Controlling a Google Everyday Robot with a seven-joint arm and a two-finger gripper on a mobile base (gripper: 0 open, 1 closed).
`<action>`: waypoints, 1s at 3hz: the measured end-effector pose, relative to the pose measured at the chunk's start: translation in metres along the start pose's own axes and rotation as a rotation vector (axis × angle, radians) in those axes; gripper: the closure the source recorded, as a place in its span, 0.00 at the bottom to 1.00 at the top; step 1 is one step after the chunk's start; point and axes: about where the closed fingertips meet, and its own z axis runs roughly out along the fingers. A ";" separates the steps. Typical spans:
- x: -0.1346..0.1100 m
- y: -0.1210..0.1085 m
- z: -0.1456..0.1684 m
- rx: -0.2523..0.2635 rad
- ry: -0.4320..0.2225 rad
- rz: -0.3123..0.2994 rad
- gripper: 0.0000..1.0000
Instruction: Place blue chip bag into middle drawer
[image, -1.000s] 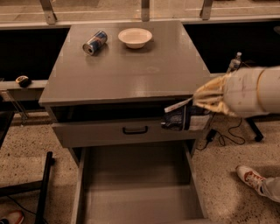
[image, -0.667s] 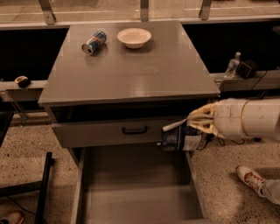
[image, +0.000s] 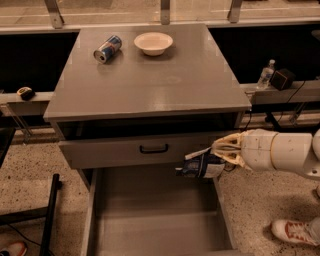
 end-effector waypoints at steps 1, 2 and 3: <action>0.010 0.007 0.010 -0.010 0.018 0.040 1.00; 0.024 0.030 0.042 0.025 -0.016 0.095 1.00; 0.029 0.056 0.094 0.086 -0.048 0.079 1.00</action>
Offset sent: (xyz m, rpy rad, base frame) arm 0.0368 0.0256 -0.1255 0.2065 -0.0144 -0.1037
